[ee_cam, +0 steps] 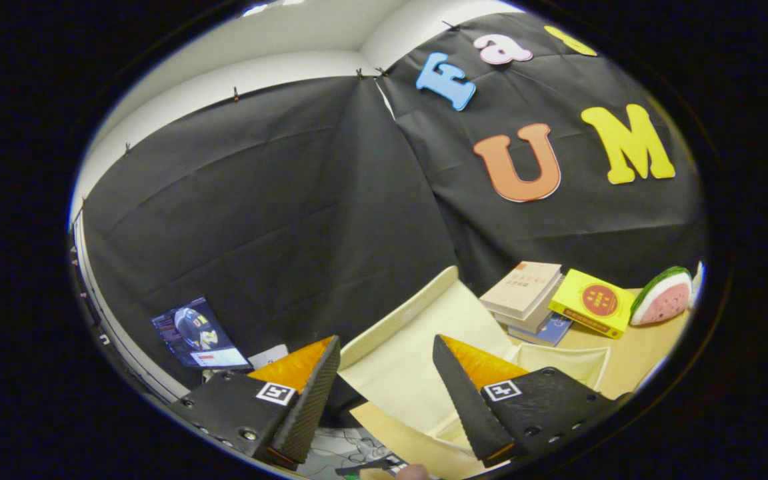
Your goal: Open the storage box then place both shoes into the box .Put the left shoe in first, then the right shoe, with the right side of both shoes facing outward in a uniform manner.
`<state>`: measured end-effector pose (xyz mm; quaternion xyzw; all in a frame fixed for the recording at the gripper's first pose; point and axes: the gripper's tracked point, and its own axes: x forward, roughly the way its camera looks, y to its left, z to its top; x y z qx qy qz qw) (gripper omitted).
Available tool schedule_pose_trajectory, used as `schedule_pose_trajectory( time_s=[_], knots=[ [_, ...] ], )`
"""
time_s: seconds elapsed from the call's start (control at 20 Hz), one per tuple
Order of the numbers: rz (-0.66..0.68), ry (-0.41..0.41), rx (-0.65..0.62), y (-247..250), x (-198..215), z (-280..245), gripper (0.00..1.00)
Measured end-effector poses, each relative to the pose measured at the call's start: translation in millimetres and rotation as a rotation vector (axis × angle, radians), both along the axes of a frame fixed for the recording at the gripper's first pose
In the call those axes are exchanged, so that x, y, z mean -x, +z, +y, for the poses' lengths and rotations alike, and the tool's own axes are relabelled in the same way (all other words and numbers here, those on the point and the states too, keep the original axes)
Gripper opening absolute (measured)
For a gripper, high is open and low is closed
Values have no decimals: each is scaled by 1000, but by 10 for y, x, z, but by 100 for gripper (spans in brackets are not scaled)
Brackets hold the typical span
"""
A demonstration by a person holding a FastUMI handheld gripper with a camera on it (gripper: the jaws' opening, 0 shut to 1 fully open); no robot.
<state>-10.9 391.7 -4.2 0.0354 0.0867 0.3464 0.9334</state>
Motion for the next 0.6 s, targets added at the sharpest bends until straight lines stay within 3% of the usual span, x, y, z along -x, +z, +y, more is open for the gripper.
schedule_pose_trajectory(
  time_s=[0.35, 0.6],
  knots=[
    [-27, -219, -38, 78, -166, -929, 87],
    [-57, -387, 3, -34, -123, -1852, 87]
  ],
)
